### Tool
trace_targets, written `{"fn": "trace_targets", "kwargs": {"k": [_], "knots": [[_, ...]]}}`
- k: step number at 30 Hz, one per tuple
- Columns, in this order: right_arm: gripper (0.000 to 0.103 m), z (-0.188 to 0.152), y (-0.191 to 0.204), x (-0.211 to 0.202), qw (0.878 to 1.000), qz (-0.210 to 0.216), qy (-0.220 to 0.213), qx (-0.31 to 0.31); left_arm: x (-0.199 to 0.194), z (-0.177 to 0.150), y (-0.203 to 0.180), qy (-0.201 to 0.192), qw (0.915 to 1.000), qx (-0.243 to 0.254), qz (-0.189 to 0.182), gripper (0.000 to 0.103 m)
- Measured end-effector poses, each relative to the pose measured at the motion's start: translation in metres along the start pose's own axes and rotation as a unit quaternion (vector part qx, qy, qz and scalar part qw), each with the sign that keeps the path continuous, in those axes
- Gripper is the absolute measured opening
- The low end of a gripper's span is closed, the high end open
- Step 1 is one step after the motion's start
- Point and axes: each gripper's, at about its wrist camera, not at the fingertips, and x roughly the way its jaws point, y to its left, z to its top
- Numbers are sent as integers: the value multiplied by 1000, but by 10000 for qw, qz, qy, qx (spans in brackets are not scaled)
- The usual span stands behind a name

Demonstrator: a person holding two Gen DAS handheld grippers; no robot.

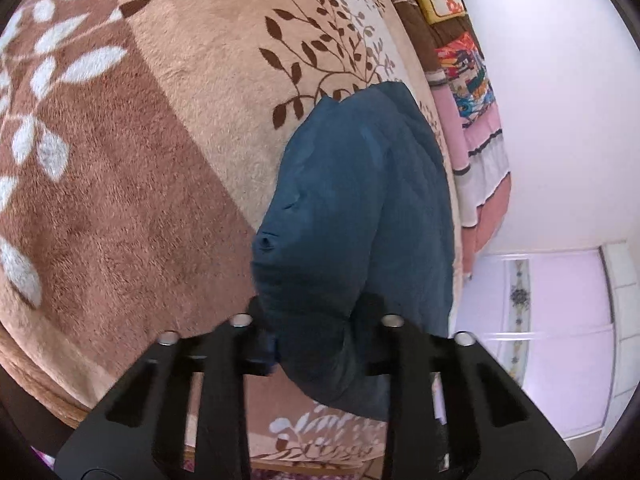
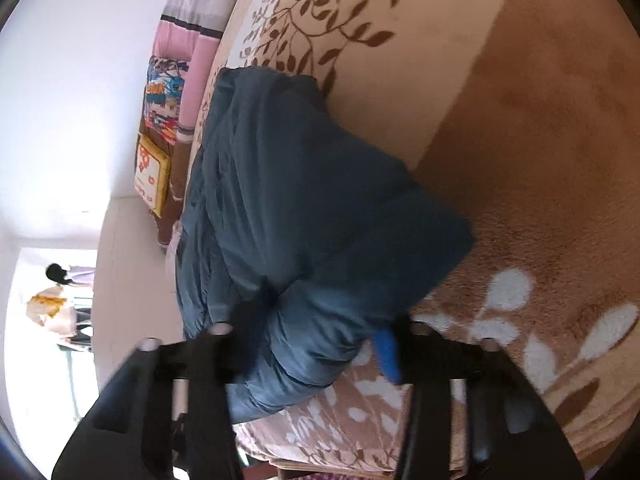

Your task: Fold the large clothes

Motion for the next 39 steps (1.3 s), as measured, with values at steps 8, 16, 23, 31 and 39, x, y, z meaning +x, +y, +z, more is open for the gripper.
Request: {"fn": "trace_targets", "kwargs": {"k": [8, 16, 23, 31, 39], "knots": [[21, -16, 7, -23, 9998, 82, -27, -193, -25, -12, -10, -120, 9992, 355, 120, 14], [21, -48, -8, -51, 9987, -227, 210, -394, -58, -40, 22, 118, 9984, 506, 204, 14], [21, -66, -23, -58, 9973, -440, 348, -477, -70, -58, 51, 211, 9987, 412, 206, 14], [23, -66, -29, -43, 9947, -750, 303, -637, -64, -63, 56, 91, 9983, 506, 281, 14], [27, -71, -24, -43, 9923, -895, 247, -817, -65, -67, 50, -47, 9953, 849, 471, 18]]}}
